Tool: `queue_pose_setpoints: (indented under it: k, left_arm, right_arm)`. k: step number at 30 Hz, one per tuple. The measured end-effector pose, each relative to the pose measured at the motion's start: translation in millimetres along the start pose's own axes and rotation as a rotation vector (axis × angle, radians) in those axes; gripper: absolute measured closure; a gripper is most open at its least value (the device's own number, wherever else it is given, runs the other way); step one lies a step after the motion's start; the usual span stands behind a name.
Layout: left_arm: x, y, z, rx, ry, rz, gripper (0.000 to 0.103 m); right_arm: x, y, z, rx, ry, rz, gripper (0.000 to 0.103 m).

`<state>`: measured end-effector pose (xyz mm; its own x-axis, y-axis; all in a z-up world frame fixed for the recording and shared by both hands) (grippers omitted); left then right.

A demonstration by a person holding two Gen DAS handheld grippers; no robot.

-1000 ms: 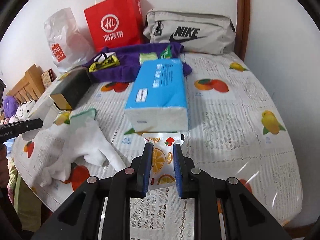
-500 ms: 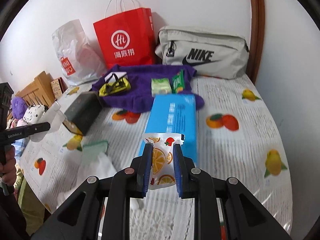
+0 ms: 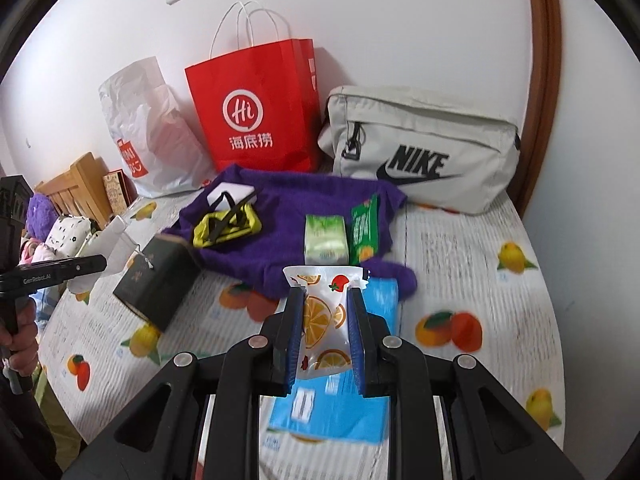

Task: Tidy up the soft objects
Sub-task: 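Carry the packet with the right and the mesh pouch with the left onto the purple towel, release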

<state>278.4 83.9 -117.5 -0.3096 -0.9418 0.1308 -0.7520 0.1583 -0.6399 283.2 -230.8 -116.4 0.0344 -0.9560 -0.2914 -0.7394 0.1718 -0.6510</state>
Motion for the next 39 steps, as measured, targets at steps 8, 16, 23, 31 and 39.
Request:
queue_pose_setpoints:
  k: [8, 16, 23, 31, 39]
  left_arm:
    - [-12.8, -30.8, 19.2, -0.006, 0.011, -0.003, 0.096]
    - [-27.8, -53.6, 46.3, -0.018, 0.03, -0.033, 0.096]
    - [-31.7, -80.0, 81.2, -0.046, 0.032, -0.025, 0.096]
    - [-38.5, -105.2, 131.9, -0.096, 0.006, -0.009, 0.096]
    - [-28.3, -101.4, 159.4, -0.146, 0.0, 0.024, 0.07]
  right_arm:
    - [-8.8, -30.0, 32.9, -0.002, -0.012, -0.006, 0.081]
    - [-6.0, -55.5, 74.1, -0.027, -0.011, -0.002, 0.081]
    - [-5.5, -72.0, 121.9, -0.072, 0.003, -0.023, 0.08]
    - [5.1, -75.3, 175.0, -0.15, 0.057, -0.012, 0.079]
    - [1.2, -67.7, 195.8, -0.205, 0.057, -0.018, 0.065]
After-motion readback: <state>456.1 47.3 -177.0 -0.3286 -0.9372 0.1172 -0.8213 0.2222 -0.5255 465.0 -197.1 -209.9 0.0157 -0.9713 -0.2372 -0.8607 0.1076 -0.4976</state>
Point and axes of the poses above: each gripper's, at about its wrist camera, not at the fingertips, and z roughly the way its jaws point, x to its right, y to its underside, the point moved 3 cm from there along z, roughly the way its jaws point, and after that the axes turned 15 degrees about z, right-handed, at the moved point
